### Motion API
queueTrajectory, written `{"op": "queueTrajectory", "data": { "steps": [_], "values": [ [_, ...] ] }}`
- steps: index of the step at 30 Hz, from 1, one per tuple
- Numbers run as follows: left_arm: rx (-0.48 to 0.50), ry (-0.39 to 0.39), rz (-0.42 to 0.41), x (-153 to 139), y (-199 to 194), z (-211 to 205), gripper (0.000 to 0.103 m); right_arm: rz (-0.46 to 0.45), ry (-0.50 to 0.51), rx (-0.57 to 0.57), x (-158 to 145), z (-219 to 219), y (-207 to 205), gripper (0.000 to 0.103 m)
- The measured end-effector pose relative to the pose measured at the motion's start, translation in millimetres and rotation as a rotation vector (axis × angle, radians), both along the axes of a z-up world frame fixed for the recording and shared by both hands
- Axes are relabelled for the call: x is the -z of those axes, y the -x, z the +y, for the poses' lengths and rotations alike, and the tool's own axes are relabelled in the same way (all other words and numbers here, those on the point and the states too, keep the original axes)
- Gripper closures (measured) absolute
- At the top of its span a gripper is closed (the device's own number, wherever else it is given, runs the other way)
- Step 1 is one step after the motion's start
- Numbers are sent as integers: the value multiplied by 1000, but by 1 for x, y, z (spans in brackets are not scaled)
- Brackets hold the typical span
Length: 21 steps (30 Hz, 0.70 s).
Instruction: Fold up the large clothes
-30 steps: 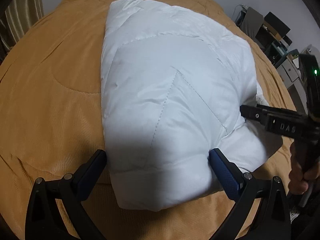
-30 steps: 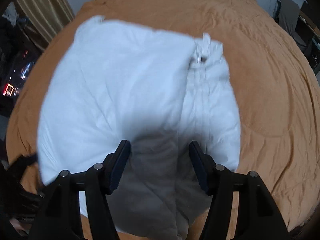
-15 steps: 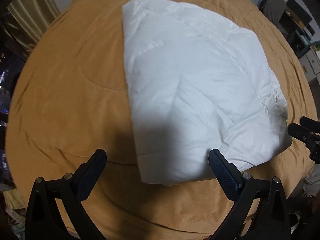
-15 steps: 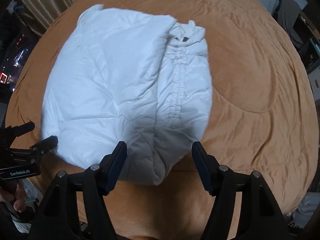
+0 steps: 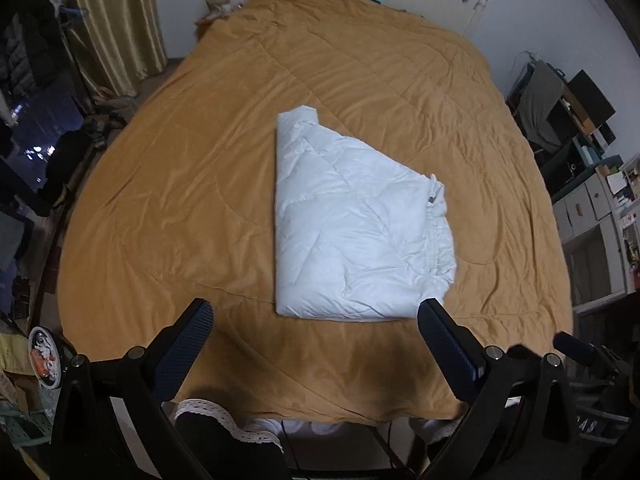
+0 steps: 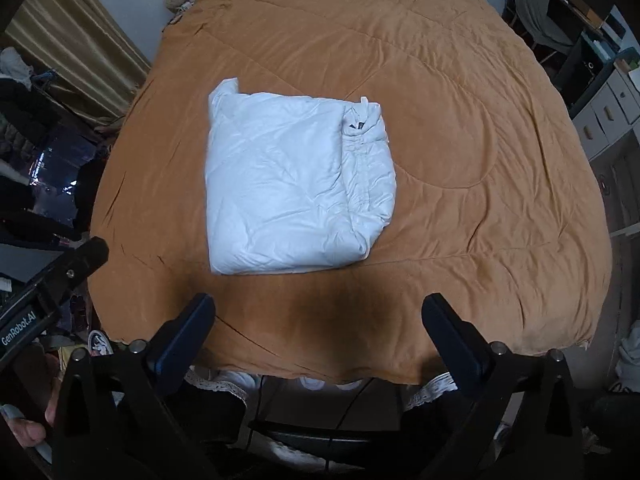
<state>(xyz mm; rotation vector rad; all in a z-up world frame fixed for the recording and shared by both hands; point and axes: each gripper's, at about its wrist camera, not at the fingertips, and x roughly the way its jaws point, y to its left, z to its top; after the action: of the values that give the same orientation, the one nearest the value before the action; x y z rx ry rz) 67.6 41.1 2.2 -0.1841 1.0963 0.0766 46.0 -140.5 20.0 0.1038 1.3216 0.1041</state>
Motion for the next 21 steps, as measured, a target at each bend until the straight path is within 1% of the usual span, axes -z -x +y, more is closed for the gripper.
{"op": "queueTrajectory", "data": {
  "steps": [1,2,3,4,6,8,12,14,16,18,21],
  "values": [
    [-24,-30,-16,3,6,-2,1,-11,24,-11,3,2,7,0],
    [-47,-70,-18,8,7,-3,1,-24,42,-14,9,4,13,0],
    [-49,-95,-8,15,5,-4,1,-34,52,-11,17,4,17,0],
    [-37,-111,-3,18,3,-6,1,-26,63,-14,26,4,19,0],
    [-23,-127,-8,22,3,-7,1,47,93,-26,43,6,21,0],
    [-16,-102,-16,21,5,-7,1,66,78,-50,45,12,23,0],
    [-6,-63,-12,24,11,-2,1,-8,149,-81,33,22,30,0],
    [-12,-34,-12,25,13,3,1,-14,163,-82,32,24,32,0],
    [-29,-22,1,28,15,6,1,6,139,-66,36,22,32,0],
    [-39,-13,17,32,14,9,1,46,111,-52,45,20,32,0],
    [-36,-18,40,37,12,6,1,79,103,-39,54,22,29,0]
  ]
}}
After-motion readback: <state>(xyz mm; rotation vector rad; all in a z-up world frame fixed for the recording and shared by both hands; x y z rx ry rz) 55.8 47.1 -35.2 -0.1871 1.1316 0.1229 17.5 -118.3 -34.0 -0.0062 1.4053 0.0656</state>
